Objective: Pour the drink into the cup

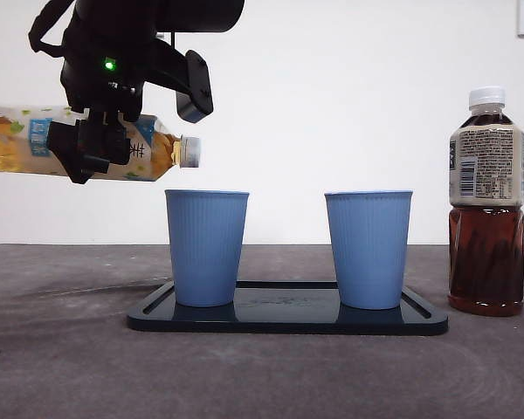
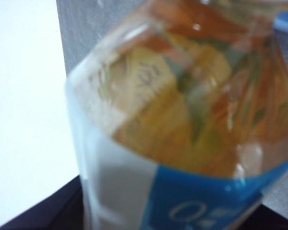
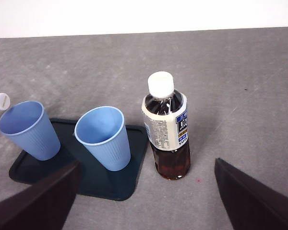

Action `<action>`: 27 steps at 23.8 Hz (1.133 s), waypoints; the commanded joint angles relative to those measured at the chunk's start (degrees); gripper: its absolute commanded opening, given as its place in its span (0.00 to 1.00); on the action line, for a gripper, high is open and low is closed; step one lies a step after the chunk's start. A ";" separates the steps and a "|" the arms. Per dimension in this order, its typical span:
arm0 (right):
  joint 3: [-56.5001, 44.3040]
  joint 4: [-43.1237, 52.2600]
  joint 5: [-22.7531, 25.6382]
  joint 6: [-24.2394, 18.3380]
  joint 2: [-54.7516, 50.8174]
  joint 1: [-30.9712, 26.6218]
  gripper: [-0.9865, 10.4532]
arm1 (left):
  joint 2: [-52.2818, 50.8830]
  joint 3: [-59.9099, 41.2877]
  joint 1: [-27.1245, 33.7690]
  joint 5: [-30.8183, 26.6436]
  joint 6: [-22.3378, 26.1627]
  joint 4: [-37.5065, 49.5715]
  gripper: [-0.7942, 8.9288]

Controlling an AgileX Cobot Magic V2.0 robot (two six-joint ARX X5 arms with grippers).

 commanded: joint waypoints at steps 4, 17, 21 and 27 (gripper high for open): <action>0.90 0.35 0.26 0.59 0.09 0.28 0.47 | 0.66 1.86 -0.59 -2.03 0.55 0.92 0.30; 0.90 -1.22 0.31 0.57 0.09 0.28 0.47 | 0.55 1.86 -0.66 -2.03 -1.36 2.03 0.30; 0.90 -1.36 0.31 0.55 0.09 0.28 0.47 | -0.74 1.86 -0.70 -1.90 -7.93 1.70 0.30; 0.90 -1.27 0.26 0.55 0.11 0.28 0.47 | -9.09 1.86 0.09 10.08 -23.74 1.62 0.30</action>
